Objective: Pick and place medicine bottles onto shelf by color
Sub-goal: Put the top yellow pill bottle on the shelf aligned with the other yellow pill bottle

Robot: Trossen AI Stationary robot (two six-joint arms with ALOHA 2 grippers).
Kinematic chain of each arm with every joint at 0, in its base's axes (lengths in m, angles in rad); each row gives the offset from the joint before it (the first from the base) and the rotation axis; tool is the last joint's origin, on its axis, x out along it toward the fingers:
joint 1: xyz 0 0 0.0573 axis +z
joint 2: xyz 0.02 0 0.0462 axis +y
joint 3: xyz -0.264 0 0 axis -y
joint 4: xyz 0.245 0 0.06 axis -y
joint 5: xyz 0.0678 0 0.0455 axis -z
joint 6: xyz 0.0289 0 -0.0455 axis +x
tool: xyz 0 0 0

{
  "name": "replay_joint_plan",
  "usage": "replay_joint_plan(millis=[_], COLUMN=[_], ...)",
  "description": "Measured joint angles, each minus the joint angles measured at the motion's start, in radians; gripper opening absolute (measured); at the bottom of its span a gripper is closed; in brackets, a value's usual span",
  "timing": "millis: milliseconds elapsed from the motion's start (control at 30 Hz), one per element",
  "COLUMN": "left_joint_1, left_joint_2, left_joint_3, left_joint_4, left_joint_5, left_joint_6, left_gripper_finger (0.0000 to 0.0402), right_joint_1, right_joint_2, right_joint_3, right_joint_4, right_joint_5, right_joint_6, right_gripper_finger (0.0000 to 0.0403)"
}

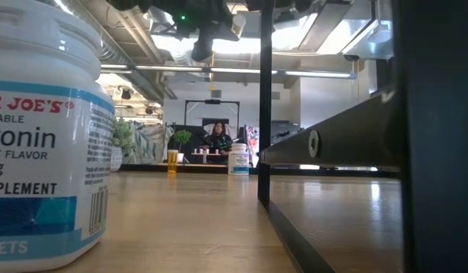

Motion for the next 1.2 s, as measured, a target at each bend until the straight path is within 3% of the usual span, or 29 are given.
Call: replay_joint_plan(millis=[467, 700, 1200], left_joint_1=[0.003, 0.004, 0.003], left_joint_2=[0.0, 0.0, 0.0], left_joint_3=[0.0, 0.0, 0.0], left_joint_4=[0.004, 0.003, 0.002], left_joint_5=[0.0, 0.018, 0.022], left_joint_6=[0.008, 0.008, 0.008], left_gripper_finger=[0.0078, 0.0078, 0.0078], right_joint_1=[-0.004, 0.007, 0.008], right_joint_2=[0.043, 0.064, 0.064], right_joint_3=[-0.001, -0.001, -0.001], right_joint_4=[0.034, 0.061, 0.063], right_joint_5=[0.006, 0.156, 0.158], right_joint_6=[-0.029, -0.081, -0.071], right_gripper_finger=[0.0156, 0.0156, 0.0156])
